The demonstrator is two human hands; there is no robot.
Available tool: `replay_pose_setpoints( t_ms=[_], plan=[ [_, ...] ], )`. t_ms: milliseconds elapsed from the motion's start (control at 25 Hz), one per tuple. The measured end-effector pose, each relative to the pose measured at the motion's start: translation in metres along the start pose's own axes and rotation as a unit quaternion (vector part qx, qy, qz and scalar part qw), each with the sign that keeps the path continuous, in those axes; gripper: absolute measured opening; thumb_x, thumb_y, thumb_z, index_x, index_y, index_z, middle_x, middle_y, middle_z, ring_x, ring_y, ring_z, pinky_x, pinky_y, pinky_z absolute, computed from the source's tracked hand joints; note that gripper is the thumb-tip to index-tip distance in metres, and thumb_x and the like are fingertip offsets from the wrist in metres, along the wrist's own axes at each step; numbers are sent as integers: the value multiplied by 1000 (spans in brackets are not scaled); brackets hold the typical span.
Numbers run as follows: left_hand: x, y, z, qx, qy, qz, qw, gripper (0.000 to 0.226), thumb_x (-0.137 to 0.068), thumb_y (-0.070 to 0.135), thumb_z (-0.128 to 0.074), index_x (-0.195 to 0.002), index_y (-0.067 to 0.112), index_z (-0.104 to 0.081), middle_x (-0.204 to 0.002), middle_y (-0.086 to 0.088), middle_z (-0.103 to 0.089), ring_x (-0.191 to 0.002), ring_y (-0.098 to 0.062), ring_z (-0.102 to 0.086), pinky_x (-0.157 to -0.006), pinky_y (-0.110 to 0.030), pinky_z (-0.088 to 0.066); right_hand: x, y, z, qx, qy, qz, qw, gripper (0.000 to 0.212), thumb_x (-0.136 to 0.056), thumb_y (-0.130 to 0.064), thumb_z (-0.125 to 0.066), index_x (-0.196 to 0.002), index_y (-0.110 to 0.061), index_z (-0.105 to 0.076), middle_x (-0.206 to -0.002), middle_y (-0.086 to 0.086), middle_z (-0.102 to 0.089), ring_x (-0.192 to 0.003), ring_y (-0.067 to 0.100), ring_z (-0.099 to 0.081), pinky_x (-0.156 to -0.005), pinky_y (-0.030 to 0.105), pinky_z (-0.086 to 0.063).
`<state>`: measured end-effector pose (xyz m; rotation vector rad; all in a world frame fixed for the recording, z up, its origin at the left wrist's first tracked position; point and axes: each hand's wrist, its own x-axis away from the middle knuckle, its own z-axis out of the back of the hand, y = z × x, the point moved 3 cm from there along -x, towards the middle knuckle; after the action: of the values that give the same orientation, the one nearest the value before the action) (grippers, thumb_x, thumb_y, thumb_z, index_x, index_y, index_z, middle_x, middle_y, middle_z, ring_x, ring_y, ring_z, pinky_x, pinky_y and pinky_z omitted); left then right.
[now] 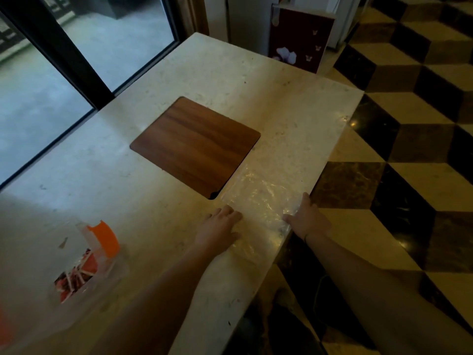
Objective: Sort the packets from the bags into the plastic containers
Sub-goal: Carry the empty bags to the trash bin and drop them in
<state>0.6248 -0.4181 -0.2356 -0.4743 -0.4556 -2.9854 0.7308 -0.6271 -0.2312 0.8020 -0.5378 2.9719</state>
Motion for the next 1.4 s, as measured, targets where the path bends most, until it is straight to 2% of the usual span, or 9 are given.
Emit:
replay_pose_setpoints(
  t_ms=[120,320,520,680,800,880,1000,1120,1400],
  plan=[
    [-6,1,4,-1,-18,2,1000,49,-87,39,-62,-133,33,-47,-126,2,-47,-117,-19,-46,-96,-36,-41,-1,4,-5,-29,11,-12,999,82,-84,-42,-67,-145,-16,-19,-124,15,-59,-103,35,-62,-70,36,-45],
    [-9,4,11,-20,-9,9,1000,34,-81,37,-68,-111,28,-55,-120,4,-45,-110,-18,-43,-91,-35,-39,-2,16,4,-153,1,-34,988,50,-84,-17,-69,-126,-11,-42,-109,11,-63,-89,28,-61,-70,37,-50],
    [-18,2,14,90,-95,60,990,10,-84,18,-56,-90,26,-56,-91,1,-62,-81,-20,-59,-66,-32,-48,-2,25,19,-171,6,-33,985,16,-88,-24,-65,-87,-12,-55,-91,11,-60,-82,23,-55,-67,31,-42],
    [-30,5,29,99,-113,-7,989,12,-87,18,-57,-88,18,-69,-95,-2,-70,-87,-20,-65,-76,-33,-54,4,32,43,-229,40,-43,972,21,-82,-19,-66,-67,-21,-52,-85,11,-64,-81,28,-63,-74,41,-56],
    [-45,19,39,113,-107,-45,987,12,-89,20,-60,-90,14,-70,-92,0,-68,-85,-17,-63,-77,-32,-52,14,44,64,-260,69,-46,962,20,-81,-25,-67,-67,-24,-54,-82,11,-65,-83,32,-66,-78,51,-57],
    [-54,35,44,116,-106,-69,985,8,-89,20,-61,-88,15,-67,-86,2,-61,-81,-14,-57,-73,-28,-46,26,53,84,-259,101,-42,960,19,-84,-27,-66,-69,-26,-55,-82,8,-63,-86,33,-65,-80,52,-56],
    [-66,63,49,120,-101,-107,982,7,-89,19,-61,-89,14,-66,-85,3,-59,-81,-14,-55,-72,-26,-43,46,73,116,-261,153,-58,951,13,-89,-25,-60,-86,-12,-63,-87,12,-65,-88,35,-64,-82,51,-54],
    [-76,95,53,116,-84,-140,980,8,-89,22,-61,-90,16,-67,-85,5,-60,-81,-12,-55,-72,-24,-40,64,102,142,-254,183,-83,946,15,-92,-22,-56,-95,-10,-64,-89,12,-65,-83,33,-63,-78,46,-53],
    [-85,197,42,103,-76,-204,971,8,-87,20,-61,-80,19,-59,-78,3,-58,-79,-14,-57,-68,-24,-40,109,190,172,-216,251,-115,937,6,-92,-23,-56,-92,-21,-62,-78,-1,-60,-72,20,-58,-56,29,-41]
  ],
)
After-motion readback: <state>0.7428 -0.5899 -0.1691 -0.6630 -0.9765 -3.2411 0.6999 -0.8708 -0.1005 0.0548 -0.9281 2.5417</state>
